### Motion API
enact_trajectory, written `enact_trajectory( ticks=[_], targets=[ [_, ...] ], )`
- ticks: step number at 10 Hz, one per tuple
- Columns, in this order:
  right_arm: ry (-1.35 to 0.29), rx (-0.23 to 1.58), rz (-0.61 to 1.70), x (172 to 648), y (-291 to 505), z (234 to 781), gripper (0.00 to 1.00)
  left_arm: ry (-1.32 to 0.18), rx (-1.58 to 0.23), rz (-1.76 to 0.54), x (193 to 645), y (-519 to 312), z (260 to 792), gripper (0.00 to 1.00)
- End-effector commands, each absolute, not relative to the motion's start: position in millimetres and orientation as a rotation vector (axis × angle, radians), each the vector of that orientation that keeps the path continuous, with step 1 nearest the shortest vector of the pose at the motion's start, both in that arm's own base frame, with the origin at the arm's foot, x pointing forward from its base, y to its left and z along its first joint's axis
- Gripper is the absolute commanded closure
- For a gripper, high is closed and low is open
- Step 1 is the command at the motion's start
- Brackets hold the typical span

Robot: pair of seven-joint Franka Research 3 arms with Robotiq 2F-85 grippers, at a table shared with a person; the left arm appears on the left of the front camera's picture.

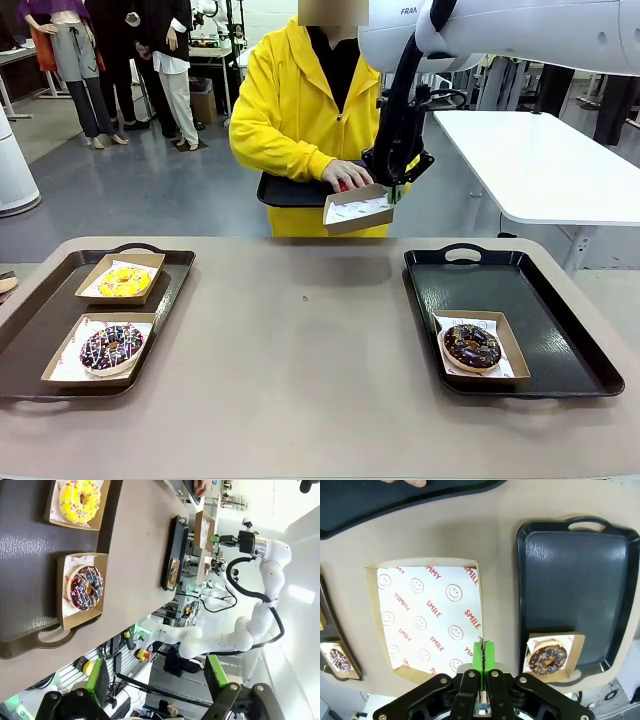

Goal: Individually package the donuts and arrange them on the tray.
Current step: Place the picked Paper togo box on the Handle tray while simultaneously picking up another Paper togo box from the table with the other hand, then place the picked Paper togo box on the Handle tray.

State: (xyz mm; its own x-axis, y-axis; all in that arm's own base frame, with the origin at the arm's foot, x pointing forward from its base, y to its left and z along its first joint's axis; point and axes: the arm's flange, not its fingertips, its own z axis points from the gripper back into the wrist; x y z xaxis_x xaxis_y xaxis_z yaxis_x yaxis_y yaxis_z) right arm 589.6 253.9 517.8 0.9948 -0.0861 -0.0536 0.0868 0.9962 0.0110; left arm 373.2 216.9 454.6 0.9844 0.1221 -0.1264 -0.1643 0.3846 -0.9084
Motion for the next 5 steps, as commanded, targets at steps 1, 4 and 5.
enact_trajectory(
  ticks=[1, 4, 5],
  targets=[
    [0.049, 0.015, -0.088, 589.7, 253.2, 519.6, 1.00, 0.033, -1.148, 0.159, 365.6, 215.5, 456.8, 0.00],
    [0.049, 0.015, -0.088, 589.7, 253.2, 519.6, 1.00, 0.033, -1.148, 0.159, 365.6, 215.5, 456.8, 0.00],
    [0.049, 0.015, -0.088, 589.7, 253.2, 519.6, 1.00, 0.033, -1.148, 0.159, 365.6, 215.5, 456.8, 0.00]
  ],
)
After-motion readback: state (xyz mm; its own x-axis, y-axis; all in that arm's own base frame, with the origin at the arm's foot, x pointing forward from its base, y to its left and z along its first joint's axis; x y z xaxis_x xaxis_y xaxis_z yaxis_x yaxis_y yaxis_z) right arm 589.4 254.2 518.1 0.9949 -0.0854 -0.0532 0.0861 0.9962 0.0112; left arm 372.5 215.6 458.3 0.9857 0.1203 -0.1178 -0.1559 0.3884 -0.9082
